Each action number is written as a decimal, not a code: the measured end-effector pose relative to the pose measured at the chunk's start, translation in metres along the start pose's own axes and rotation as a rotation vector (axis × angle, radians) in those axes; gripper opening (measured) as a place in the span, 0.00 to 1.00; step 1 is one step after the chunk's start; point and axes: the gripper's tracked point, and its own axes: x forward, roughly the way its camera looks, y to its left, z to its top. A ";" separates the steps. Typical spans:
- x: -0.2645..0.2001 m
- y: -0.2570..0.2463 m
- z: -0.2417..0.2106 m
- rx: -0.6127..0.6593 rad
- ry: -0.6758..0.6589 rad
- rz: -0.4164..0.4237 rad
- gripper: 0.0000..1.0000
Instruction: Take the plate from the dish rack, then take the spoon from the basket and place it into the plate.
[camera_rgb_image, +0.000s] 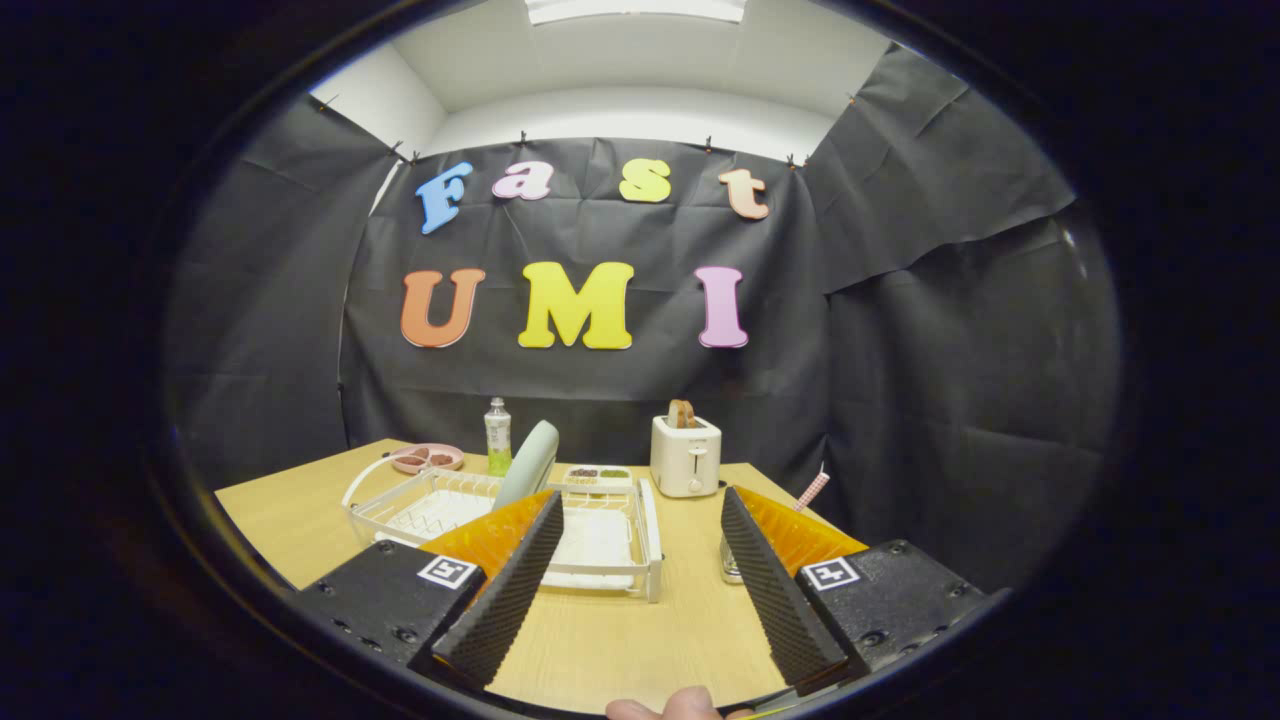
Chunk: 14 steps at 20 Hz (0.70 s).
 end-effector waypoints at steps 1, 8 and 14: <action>0.001 0.002 -0.001 0.003 0.003 0.005 1.00; 0.010 0.006 -0.004 0.034 0.020 0.020 1.00; 0.016 0.014 -0.004 0.027 0.065 0.039 1.00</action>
